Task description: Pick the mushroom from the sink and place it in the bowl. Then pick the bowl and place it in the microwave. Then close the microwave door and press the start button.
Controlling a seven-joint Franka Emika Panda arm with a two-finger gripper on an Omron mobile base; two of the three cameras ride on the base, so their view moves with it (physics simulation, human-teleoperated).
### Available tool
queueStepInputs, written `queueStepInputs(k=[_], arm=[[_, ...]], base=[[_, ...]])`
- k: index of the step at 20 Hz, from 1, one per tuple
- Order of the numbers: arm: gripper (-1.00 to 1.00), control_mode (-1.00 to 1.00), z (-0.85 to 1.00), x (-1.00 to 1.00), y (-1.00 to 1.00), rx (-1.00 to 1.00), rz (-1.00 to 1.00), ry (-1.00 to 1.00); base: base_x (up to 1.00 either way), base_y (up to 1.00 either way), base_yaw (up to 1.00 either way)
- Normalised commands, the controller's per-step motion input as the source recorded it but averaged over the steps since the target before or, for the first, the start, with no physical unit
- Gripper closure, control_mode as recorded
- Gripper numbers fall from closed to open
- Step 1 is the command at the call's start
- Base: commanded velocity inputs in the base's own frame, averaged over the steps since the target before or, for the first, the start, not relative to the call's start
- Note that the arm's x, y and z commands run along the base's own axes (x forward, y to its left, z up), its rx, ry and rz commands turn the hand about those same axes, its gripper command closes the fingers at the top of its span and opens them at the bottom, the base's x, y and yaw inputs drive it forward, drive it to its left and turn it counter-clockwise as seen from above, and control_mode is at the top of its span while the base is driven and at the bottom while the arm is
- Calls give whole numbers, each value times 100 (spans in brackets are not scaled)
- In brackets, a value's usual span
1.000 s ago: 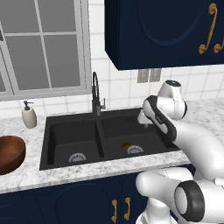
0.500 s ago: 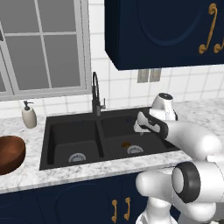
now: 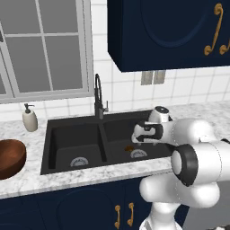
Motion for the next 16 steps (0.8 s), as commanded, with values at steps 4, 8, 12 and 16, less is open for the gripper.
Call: queueStepInputs(k=[4, 8, 12, 16], arm=[[-100, -100, -24, 38, 2, 0, 0, 0], [-100, -100, -31, 39, 0, 0, 0, 0], [-100, -100, -32, 39, 0, 0, 0, 0], [-100, -100, -33, 38, 6, 0, 0, 0]], base=[[0, 0, 0], [0, 0, 0], [0, 0, 0], [0, 0, 0]])
